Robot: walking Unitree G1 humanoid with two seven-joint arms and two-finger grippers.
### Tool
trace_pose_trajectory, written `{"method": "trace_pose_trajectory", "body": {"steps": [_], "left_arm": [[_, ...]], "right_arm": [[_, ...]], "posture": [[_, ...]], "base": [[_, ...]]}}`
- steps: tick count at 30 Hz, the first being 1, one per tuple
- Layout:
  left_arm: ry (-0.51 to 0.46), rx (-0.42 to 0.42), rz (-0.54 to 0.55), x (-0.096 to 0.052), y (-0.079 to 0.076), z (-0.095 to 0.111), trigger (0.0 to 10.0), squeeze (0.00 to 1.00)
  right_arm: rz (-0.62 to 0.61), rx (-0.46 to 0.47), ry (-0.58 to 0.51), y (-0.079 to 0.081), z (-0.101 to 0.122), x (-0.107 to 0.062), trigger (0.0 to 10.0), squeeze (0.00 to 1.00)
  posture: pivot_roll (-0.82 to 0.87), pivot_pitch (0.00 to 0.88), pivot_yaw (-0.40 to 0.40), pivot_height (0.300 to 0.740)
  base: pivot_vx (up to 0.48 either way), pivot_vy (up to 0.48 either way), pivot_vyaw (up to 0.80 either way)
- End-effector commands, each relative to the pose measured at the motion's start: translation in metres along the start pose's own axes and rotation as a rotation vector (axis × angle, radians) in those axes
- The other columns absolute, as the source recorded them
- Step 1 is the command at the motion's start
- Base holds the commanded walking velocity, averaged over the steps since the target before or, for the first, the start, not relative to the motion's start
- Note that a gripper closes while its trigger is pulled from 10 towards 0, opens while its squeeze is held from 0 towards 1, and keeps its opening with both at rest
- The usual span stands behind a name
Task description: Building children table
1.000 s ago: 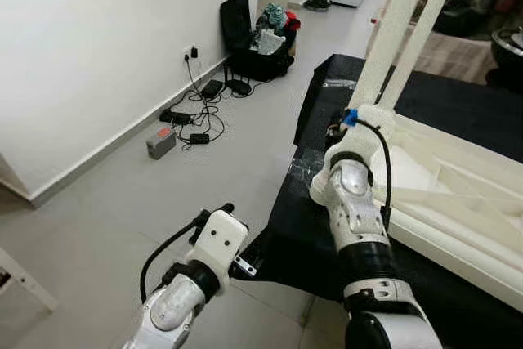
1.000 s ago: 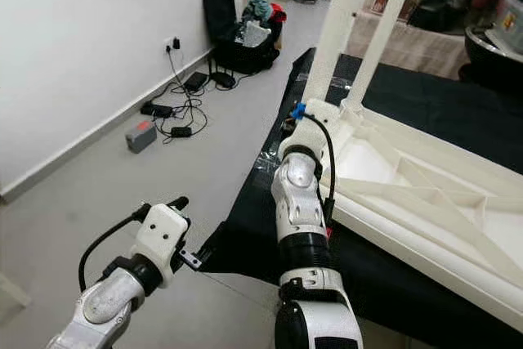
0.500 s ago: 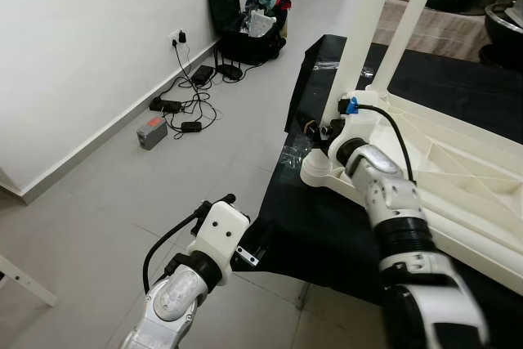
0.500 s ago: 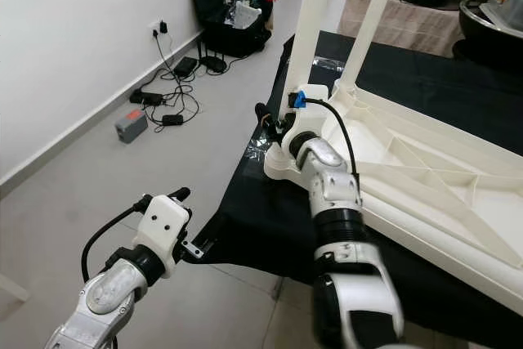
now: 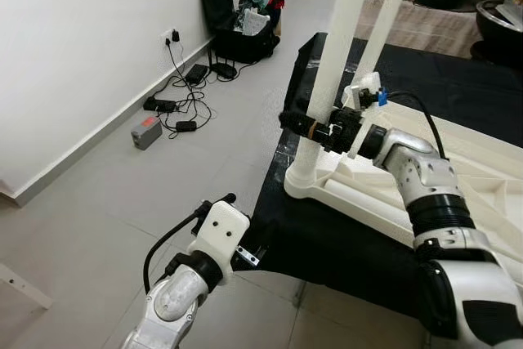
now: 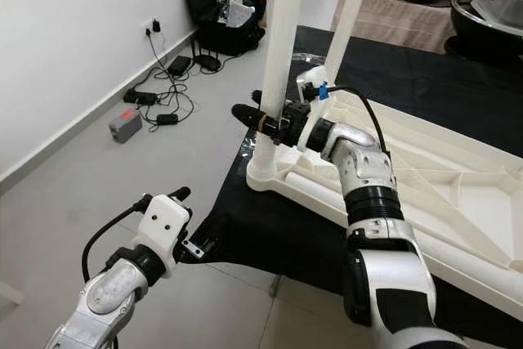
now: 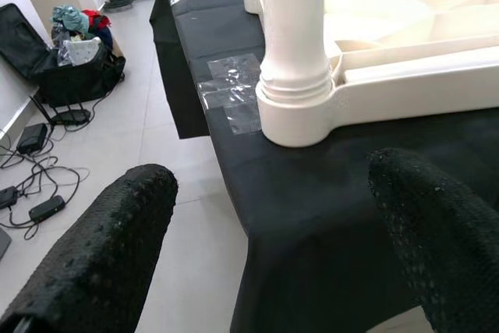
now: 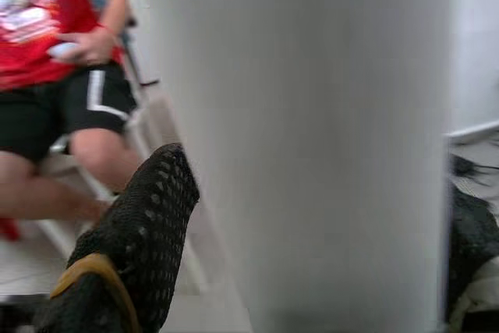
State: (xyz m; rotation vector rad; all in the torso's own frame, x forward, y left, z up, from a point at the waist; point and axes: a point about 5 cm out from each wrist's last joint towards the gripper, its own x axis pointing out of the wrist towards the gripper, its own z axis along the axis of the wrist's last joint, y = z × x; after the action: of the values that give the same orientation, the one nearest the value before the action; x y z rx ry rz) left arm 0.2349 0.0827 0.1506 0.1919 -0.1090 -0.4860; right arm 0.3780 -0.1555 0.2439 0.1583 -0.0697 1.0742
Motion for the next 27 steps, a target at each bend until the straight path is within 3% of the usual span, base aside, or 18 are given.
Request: {"method": "trace_pose_trajectory", "body": {"steps": [1, 4, 5, 6, 11, 14, 17, 19, 21, 22, 25, 27], "left_arm": [[0.011, -0.005, -0.005, -0.002, -0.003, -0.003, 10.0, 0.0], [0.009, -0.004, -0.005, -0.002, -0.003, -0.003, 10.0, 0.0], [0.004, -0.001, -0.006, -0.003, -0.003, -0.002, 10.0, 0.0], [-0.001, 0.002, -0.007, -0.003, -0.003, -0.002, 10.0, 0.0], [-0.024, 0.011, 0.006, -0.004, -0.002, 0.001, 10.0, 0.0], [-0.052, 0.05, 0.0, -0.005, -0.004, 0.005, 10.0, 0.0], [-0.085, 0.071, 0.022, -0.006, -0.003, 0.01, 10.0, 0.0], [-0.091, 0.071, 0.032, -0.006, -0.003, 0.011, 10.0, 0.0], [-0.101, 0.078, 0.054, -0.006, 0.0, 0.012, 10.0, 0.0], [-0.101, 0.083, 0.078, -0.006, 0.004, 0.012, 10.0, 0.0], [-0.099, 0.09, 0.112, -0.006, 0.008, 0.011, 10.0, 0.0], [-0.098, 0.09, 0.113, -0.006, 0.009, 0.011, 10.0, 0.0]], "right_arm": [[0.13, 0.016, -0.01, 0.008, 0.002, 0.011, 10.0, 0.0], [0.148, 0.013, 0.003, 0.009, -0.002, 0.017, 10.0, 0.0], [0.129, 0.005, 0.008, 0.008, -0.004, 0.019, 3.6, 0.0], [0.097, -0.001, 0.011, 0.007, -0.008, 0.021, 0.0, 0.0], [0.016, -0.005, 0.012, 0.003, -0.014, 0.023, 0.0, 0.0], [-0.278, -0.045, 0.056, -0.012, -0.025, 0.017, 0.0, 0.0], [-0.579, -0.02, 0.082, -0.028, -0.034, 0.004, 0.0, 0.0], [-0.636, -0.023, 0.088, -0.031, -0.036, 0.001, 0.0, 0.0], [-0.799, -0.025, 0.1, -0.038, -0.04, -0.008, 0.0, 0.0], [-0.971, -0.02, 0.098, -0.042, -0.044, -0.018, 0.0, 0.0], [-1.285, 0.006, 0.075, -0.043, -0.052, -0.036, 0.0, 0.0], [-1.354, 0.024, 0.061, -0.041, -0.054, -0.039, 0.0, 0.0]], "posture": [[0.13, 0.1, -0.079, 0.74], [0.13, 0.098, -0.08, 0.74], [0.13, 0.098, -0.08, 0.74], [0.13, 0.096, -0.08, 0.74], [0.13, 0.096, -0.08, 0.74], [0.13, 0.092, -0.079, 0.74], [0.13, 0.095, -0.08, 0.74], [0.13, 0.095, -0.08, 0.74], [0.12, 0.095, -0.076, 0.74], [0.12, 0.098, -0.072, 0.74], [0.12, 0.1, -0.072, 0.74], [0.12, 0.1, -0.072, 0.74]], "base": [[0.0, 0.0, 0.0], [0.0, 0.0, 0.0], [0.0, 0.0, 0.0], [0.0, 0.0, 0.0], [0.0, 0.0, 0.0], [0.0, 0.0, 0.0], [0.0, 0.0, 0.0], [0.0, 0.0, 0.0], [0.0, 0.0, 0.0], [0.0, 0.0, 0.0], [0.0, 0.0, 0.0], [0.0, 0.0, 0.0]]}}
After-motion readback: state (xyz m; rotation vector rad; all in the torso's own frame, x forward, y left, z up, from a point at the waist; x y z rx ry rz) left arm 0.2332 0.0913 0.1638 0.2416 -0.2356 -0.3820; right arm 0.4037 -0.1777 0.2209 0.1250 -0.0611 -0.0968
